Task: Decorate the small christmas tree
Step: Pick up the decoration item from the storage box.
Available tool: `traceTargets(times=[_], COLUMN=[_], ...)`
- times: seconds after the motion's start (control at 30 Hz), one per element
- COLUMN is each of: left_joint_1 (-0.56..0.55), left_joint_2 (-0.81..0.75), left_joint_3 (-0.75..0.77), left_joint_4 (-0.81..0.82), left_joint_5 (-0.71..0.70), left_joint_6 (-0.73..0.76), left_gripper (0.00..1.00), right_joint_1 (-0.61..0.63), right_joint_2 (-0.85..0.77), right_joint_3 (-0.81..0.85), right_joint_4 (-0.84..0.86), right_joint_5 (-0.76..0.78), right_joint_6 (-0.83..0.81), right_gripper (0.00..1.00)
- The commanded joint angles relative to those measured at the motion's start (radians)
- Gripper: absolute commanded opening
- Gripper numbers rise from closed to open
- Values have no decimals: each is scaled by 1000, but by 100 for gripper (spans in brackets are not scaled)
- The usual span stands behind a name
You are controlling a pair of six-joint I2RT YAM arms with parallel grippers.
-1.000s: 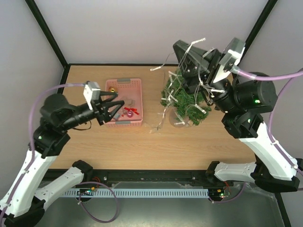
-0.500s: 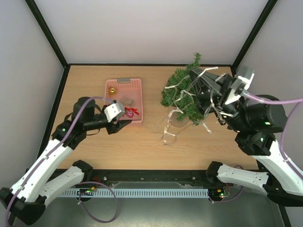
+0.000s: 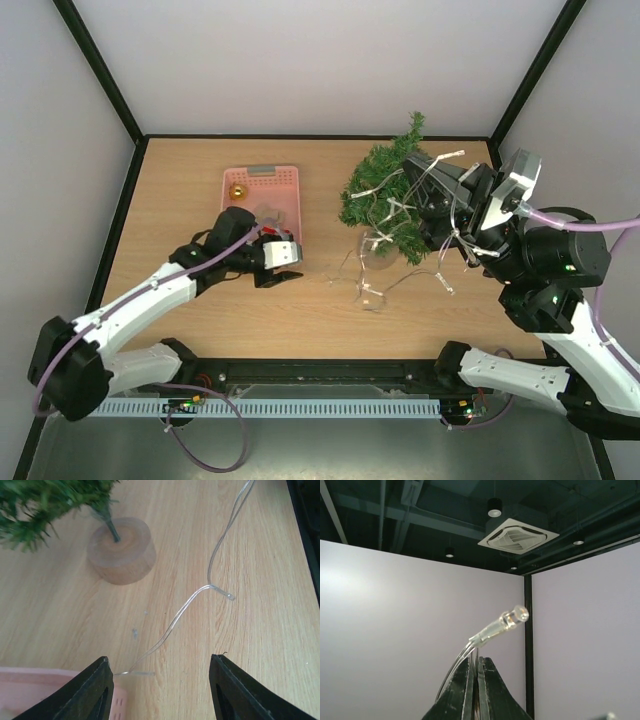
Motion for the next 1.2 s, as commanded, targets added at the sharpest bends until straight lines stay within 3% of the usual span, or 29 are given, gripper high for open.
traceTargets(times=[0.0, 0.3, 0.57, 0.63, 0.83, 0.87, 1.0, 1.17], left_joint_1=[-18, -22, -30, -31, -32, -32, -33, -31], left_joint_2=[77, 241, 336, 346, 319, 308, 244, 171], left_joint_3=[-38, -31, -19, -19, 32, 44, 104, 198], left_joint_4=[138, 259, 255, 251, 223, 212, 185, 129], left_joint_5=[0, 15, 49, 30, 52, 61, 15, -163], left_joint_6=[75, 94, 143, 155, 131, 124, 57, -47], left_gripper=[54, 54, 50, 43, 6, 3, 2, 2], right_joint_1=[5, 6, 7, 6, 7, 6, 5, 6], right_joint_2=[-3, 1, 6, 7, -34, -42, -89, -163], right_joint_3=[-11, -37, -33, -34, -109, -117, -185, -288], right_joint_4=[47, 54, 52, 43, 42, 37, 21, 68], right_joint_5=[-25, -2, 22, 34, 77, 92, 164, 230], right_joint_6=[-10, -22, -33, -42, -46, -47, -36, -24], right_gripper=[2, 2, 2, 2, 2, 2, 2, 2])
